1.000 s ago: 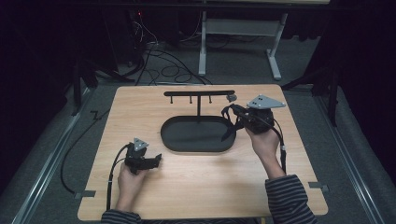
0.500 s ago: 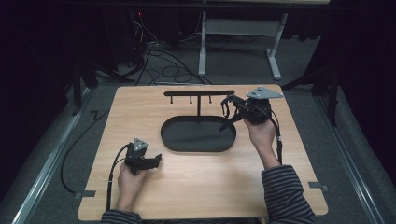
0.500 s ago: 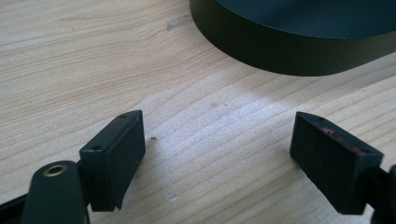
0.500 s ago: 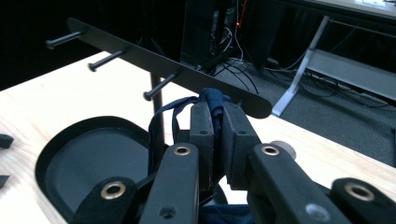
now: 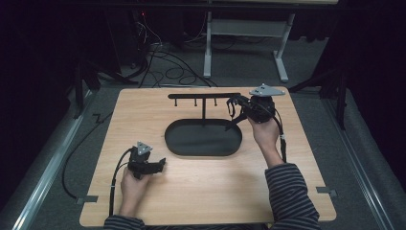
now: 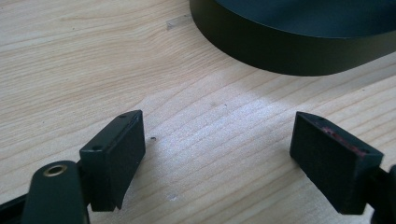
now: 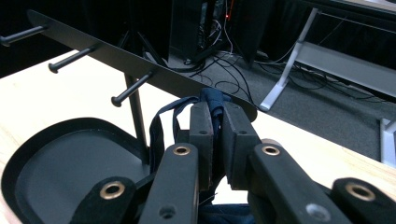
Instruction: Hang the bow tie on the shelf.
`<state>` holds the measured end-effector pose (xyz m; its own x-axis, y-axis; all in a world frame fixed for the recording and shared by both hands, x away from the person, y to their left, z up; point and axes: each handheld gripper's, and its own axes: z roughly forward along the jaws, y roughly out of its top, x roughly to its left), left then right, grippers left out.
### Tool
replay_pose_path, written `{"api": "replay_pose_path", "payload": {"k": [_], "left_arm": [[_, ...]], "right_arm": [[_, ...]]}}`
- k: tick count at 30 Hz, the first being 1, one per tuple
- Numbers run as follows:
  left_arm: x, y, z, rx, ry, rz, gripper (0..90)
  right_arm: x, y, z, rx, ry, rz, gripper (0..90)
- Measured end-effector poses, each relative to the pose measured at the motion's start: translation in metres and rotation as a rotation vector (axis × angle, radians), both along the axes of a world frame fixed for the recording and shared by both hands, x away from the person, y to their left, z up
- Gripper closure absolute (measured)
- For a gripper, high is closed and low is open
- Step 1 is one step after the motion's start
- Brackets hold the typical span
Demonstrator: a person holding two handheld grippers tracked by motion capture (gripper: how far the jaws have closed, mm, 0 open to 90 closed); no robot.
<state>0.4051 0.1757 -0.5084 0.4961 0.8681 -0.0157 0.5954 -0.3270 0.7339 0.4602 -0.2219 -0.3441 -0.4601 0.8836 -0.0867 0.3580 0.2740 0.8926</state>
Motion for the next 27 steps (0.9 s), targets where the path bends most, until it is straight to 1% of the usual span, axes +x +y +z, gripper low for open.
{"api": "replay_pose_path", "payload": {"k": [4, 8, 11, 14, 15, 17, 21, 27], "left_arm": [[0.000, 0.000, 0.000, 0.000, 0.000, 0.000, 18.5], [0.000, 0.000, 0.000, 0.000, 0.000, 0.000, 18.5], [0.000, 0.000, 0.000, 0.000, 0.000, 0.000, 18.5], [0.000, 0.000, 0.000, 0.000, 0.000, 0.000, 18.6], [0.000, 0.000, 0.000, 0.000, 0.000, 0.000, 18.5], [0.000, 0.000, 0.000, 0.000, 0.000, 0.000, 18.5], [0.000, 0.000, 0.000, 0.000, 0.000, 0.000, 18.5], [0.000, 0.000, 0.000, 0.000, 0.000, 0.000, 18.5]], "right_arm": [[0.005, -0.001, -0.004, 0.002, 0.012, -0.017, 85.1], [0.007, -0.002, -0.006, -0.007, 0.012, -0.023, 84.9], [0.010, -0.004, -0.008, -0.006, 0.024, -0.027, 84.1], [0.012, -0.005, -0.011, 0.008, 0.052, -0.038, 83.6], [0.014, -0.006, -0.012, 0.001, 0.058, -0.042, 83.6], [0.014, -0.006, -0.013, 0.008, 0.062, -0.045, 83.6], [0.015, -0.005, -0.013, 0.002, 0.064, -0.043, 83.6], [0.016, -0.007, -0.015, 0.018, 0.082, -0.049, 83.6]]}}
